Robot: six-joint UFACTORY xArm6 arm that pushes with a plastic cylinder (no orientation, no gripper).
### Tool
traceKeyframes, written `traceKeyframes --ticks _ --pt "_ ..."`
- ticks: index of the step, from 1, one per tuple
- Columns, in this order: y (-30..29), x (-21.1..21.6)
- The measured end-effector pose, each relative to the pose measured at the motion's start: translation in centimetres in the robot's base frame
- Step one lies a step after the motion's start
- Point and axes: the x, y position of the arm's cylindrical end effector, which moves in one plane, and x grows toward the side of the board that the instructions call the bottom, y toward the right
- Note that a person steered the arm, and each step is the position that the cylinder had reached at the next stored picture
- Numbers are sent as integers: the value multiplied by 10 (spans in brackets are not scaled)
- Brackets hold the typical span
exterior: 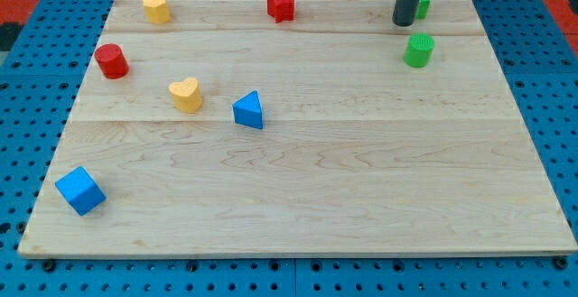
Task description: Move the blue triangle towards yellow hexagon
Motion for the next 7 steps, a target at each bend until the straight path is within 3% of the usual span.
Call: traceKeyframes --ticks 4,5,6,7 --pt "3 0" --pt "-27 4" --pt "-98 10" --pt "-158 46"
